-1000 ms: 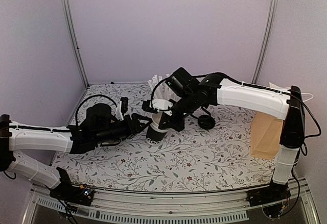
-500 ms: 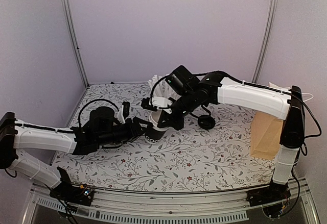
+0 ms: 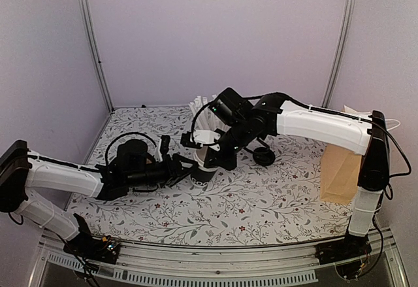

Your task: Pack the takeout coffee

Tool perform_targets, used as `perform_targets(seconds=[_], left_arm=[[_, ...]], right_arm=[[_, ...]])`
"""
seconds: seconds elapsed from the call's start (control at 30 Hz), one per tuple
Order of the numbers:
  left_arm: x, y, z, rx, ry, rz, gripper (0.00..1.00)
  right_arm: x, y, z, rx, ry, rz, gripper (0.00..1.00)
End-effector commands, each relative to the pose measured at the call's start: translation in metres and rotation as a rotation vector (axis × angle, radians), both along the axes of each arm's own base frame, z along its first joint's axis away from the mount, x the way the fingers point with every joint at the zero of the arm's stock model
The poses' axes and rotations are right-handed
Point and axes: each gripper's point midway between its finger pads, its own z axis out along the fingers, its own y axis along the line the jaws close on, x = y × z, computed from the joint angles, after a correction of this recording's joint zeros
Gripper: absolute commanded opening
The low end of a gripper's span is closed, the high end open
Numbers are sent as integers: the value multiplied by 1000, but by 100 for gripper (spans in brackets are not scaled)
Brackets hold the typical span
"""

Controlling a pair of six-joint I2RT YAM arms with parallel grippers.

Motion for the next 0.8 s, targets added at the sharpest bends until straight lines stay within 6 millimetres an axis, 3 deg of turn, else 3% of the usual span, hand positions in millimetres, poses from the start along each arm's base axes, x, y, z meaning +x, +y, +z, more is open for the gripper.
perform_targets(seconds=[0.0,0.17,0.5,0.6,0.67,0.77], left_arm=[[4,5,-13,3,31,10,53],[4,0,-3,-66,10,-23,58],[4,-5,-13,-75,45,-40,62],[2,-6,-3,-122,15,-61,65],[-2,-6,16,-214,-42,-83,68],[1,-5,9,-212,10,-67,68]], right_arm=[[-21,23,14,64,-13,99,0],[-22,24,15,66,-17,101,0],[-20,24,15,60,-30,96,0],[-19,23,15,59,-34,96,0],[-18,22,13,51,-40,99,0],[-18,23,14,54,-42,98,0]])
